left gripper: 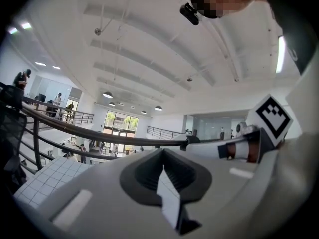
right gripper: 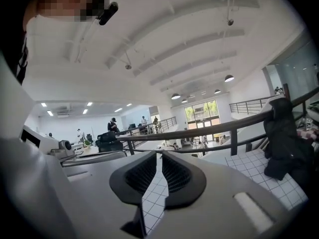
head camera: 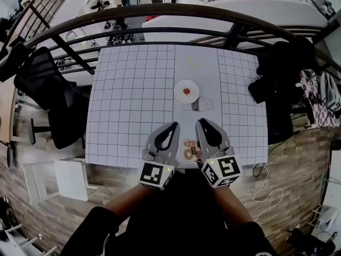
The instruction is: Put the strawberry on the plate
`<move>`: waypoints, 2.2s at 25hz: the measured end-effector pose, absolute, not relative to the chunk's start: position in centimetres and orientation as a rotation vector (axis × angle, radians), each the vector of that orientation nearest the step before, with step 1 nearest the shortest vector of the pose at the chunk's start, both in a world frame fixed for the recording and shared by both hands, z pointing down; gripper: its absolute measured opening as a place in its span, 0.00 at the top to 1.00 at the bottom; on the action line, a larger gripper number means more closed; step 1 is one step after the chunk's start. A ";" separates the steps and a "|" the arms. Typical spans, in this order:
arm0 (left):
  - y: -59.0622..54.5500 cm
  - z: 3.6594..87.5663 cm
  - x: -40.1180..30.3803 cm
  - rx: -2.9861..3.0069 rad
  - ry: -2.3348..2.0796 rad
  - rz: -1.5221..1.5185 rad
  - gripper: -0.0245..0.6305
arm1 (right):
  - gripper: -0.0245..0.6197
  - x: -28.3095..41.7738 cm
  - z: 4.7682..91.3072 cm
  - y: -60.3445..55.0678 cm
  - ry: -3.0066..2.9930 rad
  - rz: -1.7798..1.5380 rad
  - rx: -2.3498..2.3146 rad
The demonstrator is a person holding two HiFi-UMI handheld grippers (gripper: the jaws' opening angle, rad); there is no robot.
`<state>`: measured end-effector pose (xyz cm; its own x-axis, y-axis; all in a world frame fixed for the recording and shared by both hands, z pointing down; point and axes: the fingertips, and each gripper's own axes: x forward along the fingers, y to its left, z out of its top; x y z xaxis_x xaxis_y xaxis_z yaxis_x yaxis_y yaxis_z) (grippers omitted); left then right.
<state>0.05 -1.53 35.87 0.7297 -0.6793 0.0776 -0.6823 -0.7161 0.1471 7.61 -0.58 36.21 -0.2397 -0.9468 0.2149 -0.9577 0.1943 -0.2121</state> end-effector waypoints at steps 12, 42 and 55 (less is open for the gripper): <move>0.4 33.8 0.7 2.778 -1.057 -0.036 0.95 | 0.96 6.9 34.2 2.8 -2.367 0.351 1.987; 0.2 33.4 -0.7 2.728 -1.113 -0.050 0.95 | 0.96 5.4 33.0 1.6 -2.392 0.263 1.969; 0.2 33.6 -0.1 2.764 -1.067 -0.061 0.95 | 0.97 5.1 33.6 2.3 -2.323 0.249 2.002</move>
